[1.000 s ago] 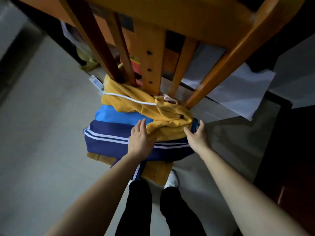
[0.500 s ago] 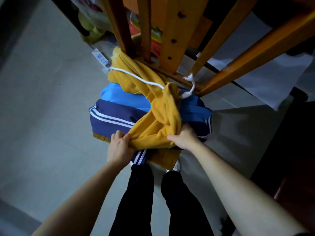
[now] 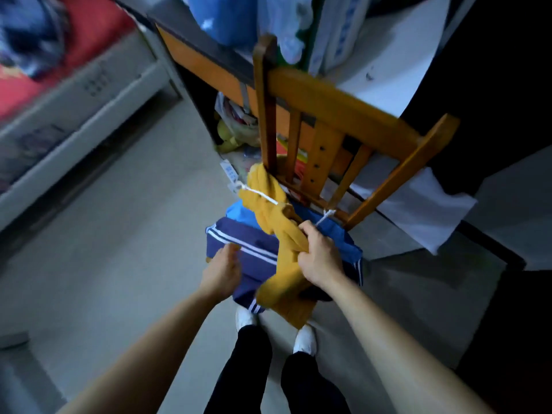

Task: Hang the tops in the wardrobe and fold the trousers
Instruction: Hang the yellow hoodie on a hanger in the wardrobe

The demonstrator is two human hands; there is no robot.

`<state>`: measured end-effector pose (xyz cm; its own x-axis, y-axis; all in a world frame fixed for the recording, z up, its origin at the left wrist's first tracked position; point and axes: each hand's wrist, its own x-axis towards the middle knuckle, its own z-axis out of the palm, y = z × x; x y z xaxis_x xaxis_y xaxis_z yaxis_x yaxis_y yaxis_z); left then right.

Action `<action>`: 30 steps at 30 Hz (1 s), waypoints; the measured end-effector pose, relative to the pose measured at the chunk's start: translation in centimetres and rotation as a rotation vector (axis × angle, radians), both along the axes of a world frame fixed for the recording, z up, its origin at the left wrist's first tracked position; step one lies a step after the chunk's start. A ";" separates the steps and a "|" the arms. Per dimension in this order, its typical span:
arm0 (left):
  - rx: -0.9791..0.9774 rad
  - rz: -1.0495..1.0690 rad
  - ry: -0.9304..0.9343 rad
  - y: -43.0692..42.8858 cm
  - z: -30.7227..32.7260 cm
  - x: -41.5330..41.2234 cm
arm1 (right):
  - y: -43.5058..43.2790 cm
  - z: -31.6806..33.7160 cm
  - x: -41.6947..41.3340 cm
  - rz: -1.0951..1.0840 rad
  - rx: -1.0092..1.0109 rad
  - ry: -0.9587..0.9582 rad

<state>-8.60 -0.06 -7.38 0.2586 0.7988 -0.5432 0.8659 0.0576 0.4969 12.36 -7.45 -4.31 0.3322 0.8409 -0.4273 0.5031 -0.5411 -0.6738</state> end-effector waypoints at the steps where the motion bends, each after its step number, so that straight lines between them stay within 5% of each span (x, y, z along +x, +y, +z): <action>1: -0.047 0.204 -0.106 1.1 2.6 0.9 | 0.6 2.2 0.6 0.030 0.045 -0.018; 3: -0.326 0.574 -0.357 3.5 7.8 2.4 | 1.7 6.4 1.5 0.112 0.105 -0.024; 6: -0.452 0.551 -0.465 5.4 14.8 3.1 | 2.8 12.4 1.3 0.115 0.144 0.115; 14: -0.124 0.484 -0.481 1.4 25.0 -1.7 | 7.8 25.4 -2.9 -0.140 0.325 0.737; 19: -0.021 0.426 -0.732 -0.6 29.8 -8.6 | 11.2 31.7 -9.6 -0.073 0.371 0.969; 23: 0.018 0.395 -0.681 -1.8 32.9 -16.6 | 12.5 36.3 -16.6 0.030 0.398 1.082; 26: 0.129 0.544 -0.617 -2.2 33.5 -22.3 | 12.4 39.1 -22.0 0.170 0.357 1.091; 30: 0.471 1.096 -0.529 -1.9 34.0 -29.1 | 11.3 42.4 -30.5 0.395 0.295 1.309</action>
<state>-37.71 -1.97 26.67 -0.5493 0.8140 -0.1888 0.1743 0.3326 0.9268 -18.16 3.83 38.07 -0.4420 0.8964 -0.0321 -0.4884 -0.2705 -0.8296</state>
